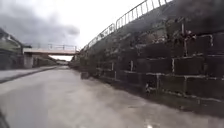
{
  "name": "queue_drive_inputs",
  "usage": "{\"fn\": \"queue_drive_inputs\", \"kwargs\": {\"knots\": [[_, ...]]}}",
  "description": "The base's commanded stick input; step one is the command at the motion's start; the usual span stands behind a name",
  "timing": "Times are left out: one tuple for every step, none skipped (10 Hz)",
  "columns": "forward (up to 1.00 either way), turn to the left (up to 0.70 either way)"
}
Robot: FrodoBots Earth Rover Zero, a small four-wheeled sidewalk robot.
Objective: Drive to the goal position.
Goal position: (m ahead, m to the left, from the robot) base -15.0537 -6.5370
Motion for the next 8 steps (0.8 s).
{"fn": "queue_drive_inputs", "kwargs": {"knots": [[0.7,0.0],[0.7,0.0],[0.7,0.27],[0.7,0.27],[0.0,0.0],[0.0,0.0],[0.0,0.0],[0.0,0.0]]}}
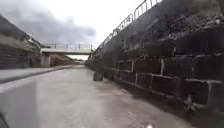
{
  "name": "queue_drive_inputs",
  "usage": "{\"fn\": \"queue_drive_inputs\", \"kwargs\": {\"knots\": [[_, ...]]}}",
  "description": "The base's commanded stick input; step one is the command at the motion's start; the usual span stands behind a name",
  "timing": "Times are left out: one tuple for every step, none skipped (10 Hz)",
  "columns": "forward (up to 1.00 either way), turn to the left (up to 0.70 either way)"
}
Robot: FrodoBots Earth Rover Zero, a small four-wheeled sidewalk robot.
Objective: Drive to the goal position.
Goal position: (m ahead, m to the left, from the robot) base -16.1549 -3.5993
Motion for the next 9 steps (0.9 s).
{"fn": "queue_drive_inputs", "kwargs": {"knots": [[0.0,0.0],[0.0,0.0],[0.0,0.05],[0.0,0.21],[0.0,0.37],[0.0,0.37],[0.0,0.23],[0.0,0.08],[0.0,0.0]]}}
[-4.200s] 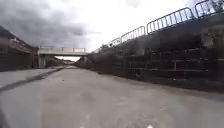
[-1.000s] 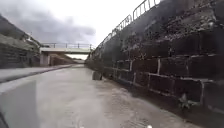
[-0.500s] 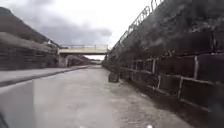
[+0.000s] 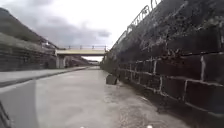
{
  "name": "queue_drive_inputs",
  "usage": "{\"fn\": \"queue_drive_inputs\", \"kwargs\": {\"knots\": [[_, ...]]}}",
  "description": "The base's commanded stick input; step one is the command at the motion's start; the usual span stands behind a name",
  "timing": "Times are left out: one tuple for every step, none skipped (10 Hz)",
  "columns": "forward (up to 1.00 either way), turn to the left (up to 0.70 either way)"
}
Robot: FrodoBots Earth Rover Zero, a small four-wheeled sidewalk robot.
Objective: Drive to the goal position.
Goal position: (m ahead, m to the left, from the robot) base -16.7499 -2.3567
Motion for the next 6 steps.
{"fn": "queue_drive_inputs", "kwargs": {"knots": [[0.0,0.0],[0.0,0.0],[0.0,0.0],[0.0,0.0],[0.0,0.0],[0.0,0.0]]}}
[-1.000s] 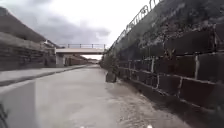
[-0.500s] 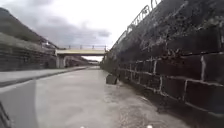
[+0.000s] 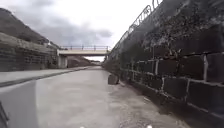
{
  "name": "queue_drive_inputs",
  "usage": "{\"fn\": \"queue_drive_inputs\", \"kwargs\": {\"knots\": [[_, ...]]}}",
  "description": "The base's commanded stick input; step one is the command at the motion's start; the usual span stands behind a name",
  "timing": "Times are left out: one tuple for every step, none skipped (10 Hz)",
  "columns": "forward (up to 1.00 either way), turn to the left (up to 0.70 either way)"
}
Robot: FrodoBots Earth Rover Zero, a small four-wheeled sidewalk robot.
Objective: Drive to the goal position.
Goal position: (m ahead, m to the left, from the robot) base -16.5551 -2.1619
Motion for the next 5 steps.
{"fn": "queue_drive_inputs", "kwargs": {"knots": [[0.0,0.0],[0.0,0.0],[0.7,0.0],[0.7,0.0],[0.7,0.0]]}}
